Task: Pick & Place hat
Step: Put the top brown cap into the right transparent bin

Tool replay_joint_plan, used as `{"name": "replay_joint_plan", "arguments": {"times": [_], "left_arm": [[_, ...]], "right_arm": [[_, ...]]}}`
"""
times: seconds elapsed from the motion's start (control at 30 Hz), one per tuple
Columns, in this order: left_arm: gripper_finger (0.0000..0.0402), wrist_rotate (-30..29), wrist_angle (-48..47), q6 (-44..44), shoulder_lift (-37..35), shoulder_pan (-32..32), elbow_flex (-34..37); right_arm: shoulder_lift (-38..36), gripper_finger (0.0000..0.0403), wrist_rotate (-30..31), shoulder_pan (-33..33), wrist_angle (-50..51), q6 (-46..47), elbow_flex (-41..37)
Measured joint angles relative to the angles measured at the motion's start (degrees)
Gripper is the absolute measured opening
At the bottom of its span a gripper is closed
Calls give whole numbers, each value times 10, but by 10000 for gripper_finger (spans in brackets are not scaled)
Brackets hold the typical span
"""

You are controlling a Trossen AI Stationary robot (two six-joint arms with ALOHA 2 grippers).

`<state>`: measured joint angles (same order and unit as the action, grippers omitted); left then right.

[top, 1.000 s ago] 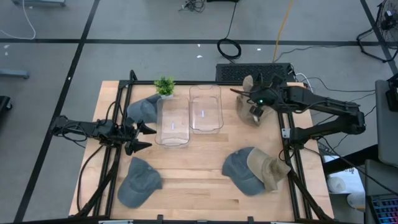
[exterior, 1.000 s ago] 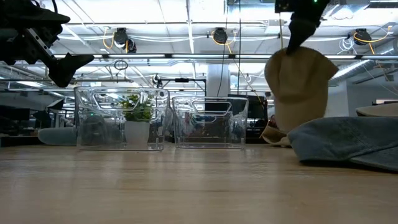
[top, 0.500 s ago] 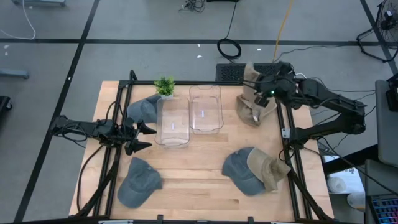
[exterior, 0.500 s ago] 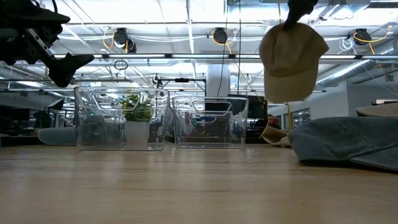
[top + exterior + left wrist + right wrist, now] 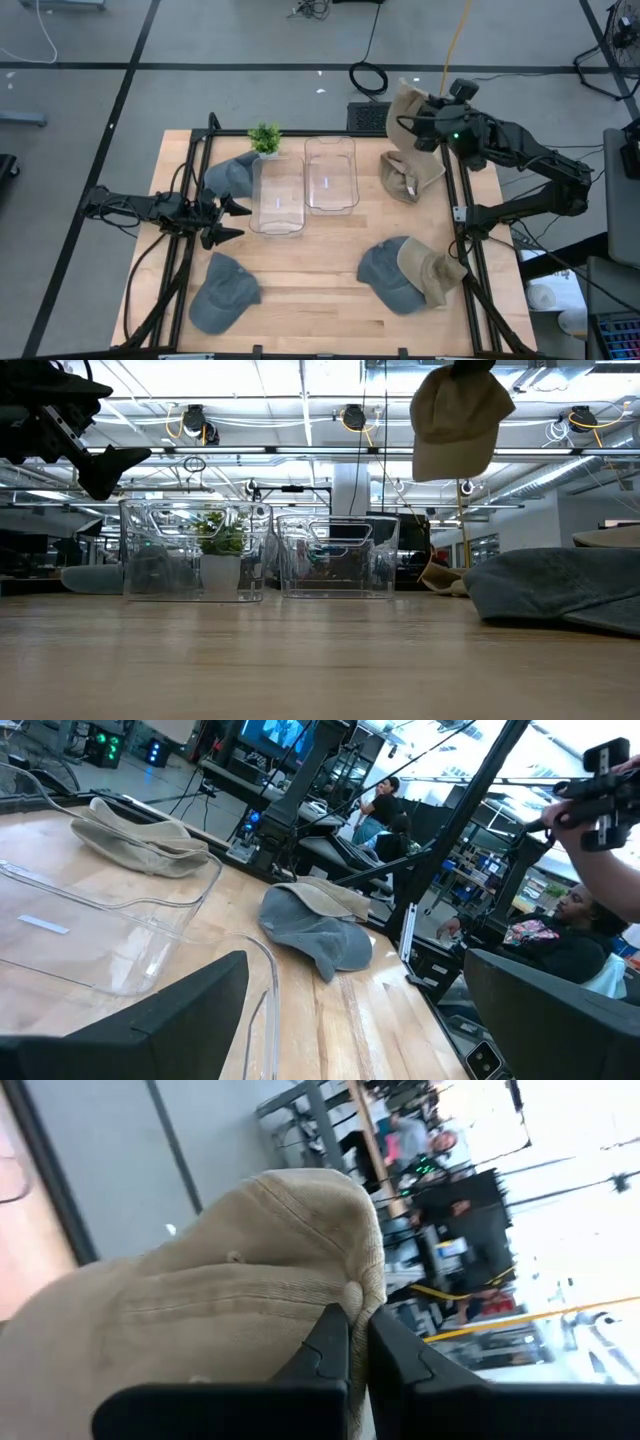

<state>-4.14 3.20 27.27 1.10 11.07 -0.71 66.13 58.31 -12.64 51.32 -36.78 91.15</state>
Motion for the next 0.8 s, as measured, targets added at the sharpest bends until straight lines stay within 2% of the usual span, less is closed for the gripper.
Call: {"name": "replay_joint_plan", "arguments": {"times": [0.33, 0.57, 0.8], "left_arm": [[381, 0, 0, 0, 0, 0, 0], [381, 0, 0, 0, 0, 0, 0], [381, 0, 0, 0, 0, 0, 0]], "right_arm": [[6, 0, -2, 0, -114, -172, 0], [44, 0, -61, -17, -154, -264, 0], [97, 0, -121, -49, -233, -295, 0]]}}
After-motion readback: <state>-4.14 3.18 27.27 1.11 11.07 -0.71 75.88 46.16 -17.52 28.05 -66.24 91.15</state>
